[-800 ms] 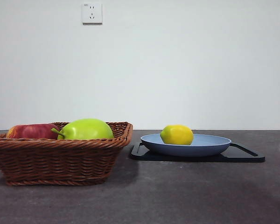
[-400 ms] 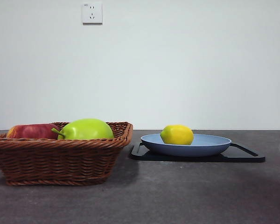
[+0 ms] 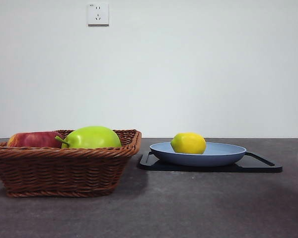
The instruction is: Take the lemon from the basket,put the lemon in the plate,hand out the plate
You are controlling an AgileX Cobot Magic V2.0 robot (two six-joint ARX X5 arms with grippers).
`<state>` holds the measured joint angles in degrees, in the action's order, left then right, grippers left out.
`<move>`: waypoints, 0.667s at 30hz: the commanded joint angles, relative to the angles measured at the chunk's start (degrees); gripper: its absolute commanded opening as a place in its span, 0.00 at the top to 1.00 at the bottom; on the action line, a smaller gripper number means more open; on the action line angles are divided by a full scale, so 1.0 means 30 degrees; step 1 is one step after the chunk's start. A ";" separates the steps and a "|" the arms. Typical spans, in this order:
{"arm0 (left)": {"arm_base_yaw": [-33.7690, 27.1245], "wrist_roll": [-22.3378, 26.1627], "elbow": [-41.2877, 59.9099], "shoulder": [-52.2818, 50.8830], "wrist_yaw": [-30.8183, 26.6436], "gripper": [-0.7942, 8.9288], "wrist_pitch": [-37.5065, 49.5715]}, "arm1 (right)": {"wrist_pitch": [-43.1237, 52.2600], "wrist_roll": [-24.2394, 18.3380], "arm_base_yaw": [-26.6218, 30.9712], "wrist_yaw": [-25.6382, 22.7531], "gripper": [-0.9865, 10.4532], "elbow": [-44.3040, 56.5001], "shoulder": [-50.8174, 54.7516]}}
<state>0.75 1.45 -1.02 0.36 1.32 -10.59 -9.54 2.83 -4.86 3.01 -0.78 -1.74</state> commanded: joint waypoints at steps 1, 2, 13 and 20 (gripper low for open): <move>-0.0044 -0.0124 0.0124 -0.0044 0.0124 0.91 0.0036 | -0.0204 0.1792 -0.0007 0.0007 0.91 0.0095 0.0080; -0.0044 -0.0117 0.0124 -0.0044 0.0124 0.91 0.0036 | -0.0204 0.1741 -0.0007 -0.0087 0.91 0.0095 0.0080; -0.0044 -0.0124 0.0124 -0.0044 0.0124 0.91 0.0036 | -0.0197 0.1749 -0.0007 -0.0117 0.91 0.0095 0.0080; -0.0044 -0.0117 0.0124 -0.0044 0.0124 0.91 0.0036 | -0.0197 0.1749 -0.0007 -0.0124 0.91 0.0095 0.0080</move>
<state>0.75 1.45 -1.02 0.36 1.30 -10.59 -9.54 7.55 -4.86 2.83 -0.78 -1.74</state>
